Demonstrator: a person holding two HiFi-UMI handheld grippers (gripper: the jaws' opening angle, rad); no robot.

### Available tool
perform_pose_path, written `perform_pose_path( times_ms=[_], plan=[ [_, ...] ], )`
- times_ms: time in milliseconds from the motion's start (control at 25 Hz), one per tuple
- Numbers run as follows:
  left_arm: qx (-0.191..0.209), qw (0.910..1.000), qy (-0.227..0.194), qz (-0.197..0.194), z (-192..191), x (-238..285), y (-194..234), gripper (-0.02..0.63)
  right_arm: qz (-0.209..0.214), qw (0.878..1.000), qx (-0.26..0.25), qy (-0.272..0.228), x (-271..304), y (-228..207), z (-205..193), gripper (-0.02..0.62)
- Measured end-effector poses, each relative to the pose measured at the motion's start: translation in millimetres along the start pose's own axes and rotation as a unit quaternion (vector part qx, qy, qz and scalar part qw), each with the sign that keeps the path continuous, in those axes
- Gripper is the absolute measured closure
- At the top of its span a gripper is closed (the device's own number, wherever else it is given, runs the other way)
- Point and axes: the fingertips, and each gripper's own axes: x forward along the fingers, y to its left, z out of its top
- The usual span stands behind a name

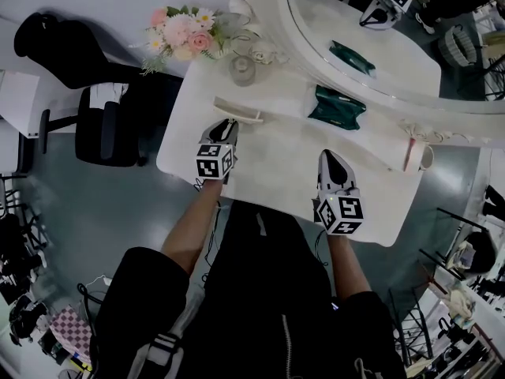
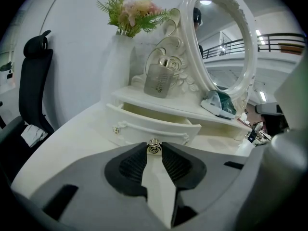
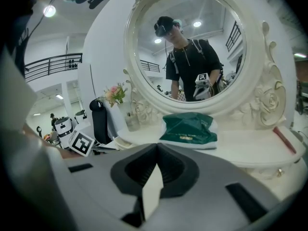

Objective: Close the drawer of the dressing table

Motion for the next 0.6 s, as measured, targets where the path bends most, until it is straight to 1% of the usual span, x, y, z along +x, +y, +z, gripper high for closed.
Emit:
perform_pose_path(
  times_ms=[600],
  plan=[
    [0.002, 1.0000, 0.004, -0.009, 13.7, 22.5, 2.3, 0.508, -0.017, 1.000, 0.010, 0.002, 0.8, -9.3, 0.1, 0.592]
  ],
)
